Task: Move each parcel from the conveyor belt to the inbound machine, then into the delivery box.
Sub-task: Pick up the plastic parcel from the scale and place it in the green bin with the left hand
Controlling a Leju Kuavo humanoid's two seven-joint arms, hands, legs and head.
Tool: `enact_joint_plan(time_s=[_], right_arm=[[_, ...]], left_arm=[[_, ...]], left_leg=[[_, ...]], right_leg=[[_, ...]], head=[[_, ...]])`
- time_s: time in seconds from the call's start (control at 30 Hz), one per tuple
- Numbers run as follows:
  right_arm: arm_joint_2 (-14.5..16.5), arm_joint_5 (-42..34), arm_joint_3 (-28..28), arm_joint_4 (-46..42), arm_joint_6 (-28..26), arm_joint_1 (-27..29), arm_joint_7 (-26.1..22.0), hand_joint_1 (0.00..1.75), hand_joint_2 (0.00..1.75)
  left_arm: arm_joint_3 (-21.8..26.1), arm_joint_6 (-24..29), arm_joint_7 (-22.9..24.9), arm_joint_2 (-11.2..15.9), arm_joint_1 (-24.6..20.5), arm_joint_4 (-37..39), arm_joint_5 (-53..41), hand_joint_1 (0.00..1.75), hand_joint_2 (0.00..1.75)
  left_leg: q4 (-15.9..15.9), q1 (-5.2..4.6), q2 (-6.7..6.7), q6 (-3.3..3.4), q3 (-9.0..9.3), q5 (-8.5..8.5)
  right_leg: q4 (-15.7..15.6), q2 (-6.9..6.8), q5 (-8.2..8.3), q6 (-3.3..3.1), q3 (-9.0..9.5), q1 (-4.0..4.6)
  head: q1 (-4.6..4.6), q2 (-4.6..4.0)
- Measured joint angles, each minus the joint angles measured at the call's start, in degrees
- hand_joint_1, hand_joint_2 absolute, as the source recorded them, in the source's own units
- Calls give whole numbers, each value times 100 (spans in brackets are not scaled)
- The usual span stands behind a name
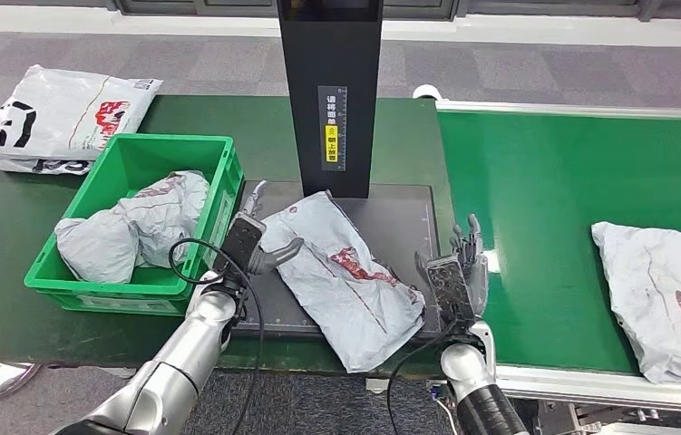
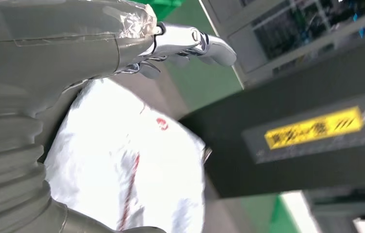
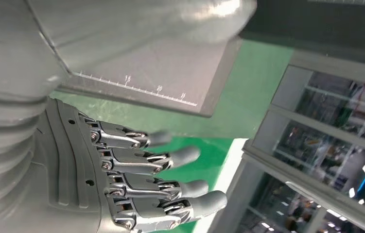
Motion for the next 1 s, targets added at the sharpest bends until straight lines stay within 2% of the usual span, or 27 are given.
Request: enact_joint_plan(time_s=[0.17,0.43,0.67,0.87,0.93,1.0], right_arm=[[19,-90,-122,-9,35,4,-10,0,175],[33,-210,-247,-71,-28,14,-101,0,175],[33,-213,-291,-93,-17,15,-100,0,175],[33,-215,-357,-138,84,13,-44,0,175],[33,-181,-382,-169,113,15,3,0,175],[33,-143,-413,-203,155,22,32,0,175]], left_arm=[[-227,-121,90,1,-19,172,-236,0,175],[-723,-403,546,35,-166,626,-1136,0,175],[-1007,-454,640,68,-247,889,-1331,0,175],[-1569,-921,1243,55,-515,1368,-2550,1,175],[-1794,-1080,1409,19,-640,1547,-2944,31,175],[-1993,-1240,1586,-20,-754,1700,-3261,118,175]], left_leg=[[0,0,2,0,-1,-1],[0,0,2,0,-1,-2],[0,0,2,0,-1,-2],[0,0,-9,0,4,-2],[-1,-1,-19,6,17,-7],[-2,-3,-25,15,43,-17]], right_leg=[[0,3,-1,0,-2,0],[0,2,-1,-1,-2,-1],[0,2,-1,-1,-2,0],[0,-10,-4,1,10,-1],[-2,-21,-12,6,30,-2],[-6,-25,-26,14,62,-6]], head=[[0,0],[0,0],[0,0],[-1,0],[-1,0],[0,0]])
